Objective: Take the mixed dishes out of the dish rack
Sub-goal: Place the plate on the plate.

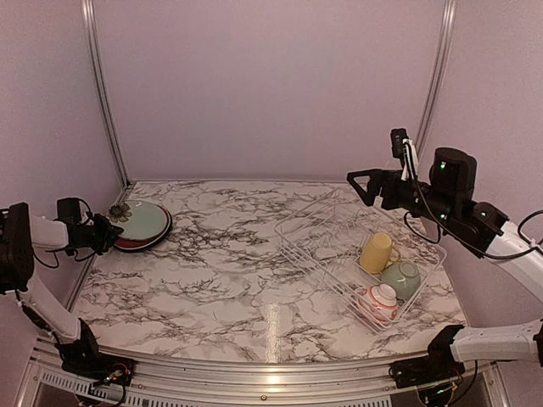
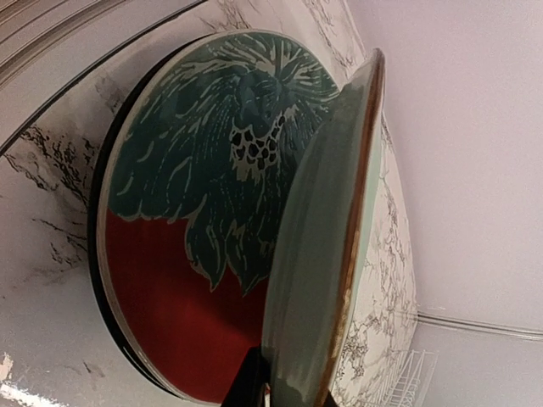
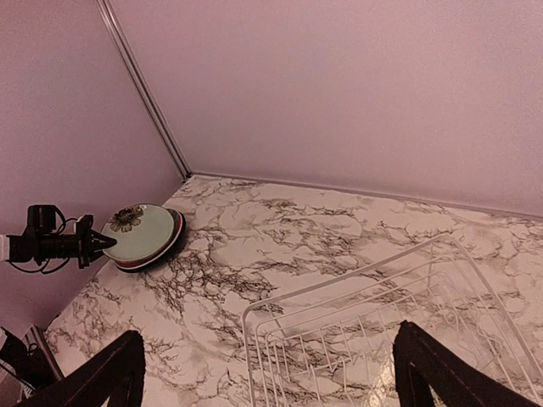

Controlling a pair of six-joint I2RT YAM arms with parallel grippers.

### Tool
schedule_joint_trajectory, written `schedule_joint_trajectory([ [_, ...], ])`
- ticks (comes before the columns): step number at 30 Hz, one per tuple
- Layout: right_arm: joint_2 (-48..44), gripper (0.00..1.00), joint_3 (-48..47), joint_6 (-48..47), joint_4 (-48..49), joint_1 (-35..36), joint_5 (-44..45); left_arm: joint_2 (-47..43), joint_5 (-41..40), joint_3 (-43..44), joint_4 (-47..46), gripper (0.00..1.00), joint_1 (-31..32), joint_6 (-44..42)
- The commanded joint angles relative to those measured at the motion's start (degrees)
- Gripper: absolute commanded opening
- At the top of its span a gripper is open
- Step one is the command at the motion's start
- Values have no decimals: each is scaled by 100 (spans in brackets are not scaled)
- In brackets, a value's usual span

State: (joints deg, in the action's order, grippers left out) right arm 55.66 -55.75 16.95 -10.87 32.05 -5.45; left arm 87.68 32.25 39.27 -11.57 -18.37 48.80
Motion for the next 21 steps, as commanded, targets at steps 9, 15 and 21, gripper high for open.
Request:
schedule_joint_trajectory([
  [9,-164,98,226,-60,-22,-87,-10,390,-78,453,-90,8,0,-198],
  [15,-124,98,282,-51,44,-107,-21,550,-163,667,458,35,35,-600],
  [21,11,99,312,-34,77,-112,-61,334,-939,1032,1653,55,139,-1407],
])
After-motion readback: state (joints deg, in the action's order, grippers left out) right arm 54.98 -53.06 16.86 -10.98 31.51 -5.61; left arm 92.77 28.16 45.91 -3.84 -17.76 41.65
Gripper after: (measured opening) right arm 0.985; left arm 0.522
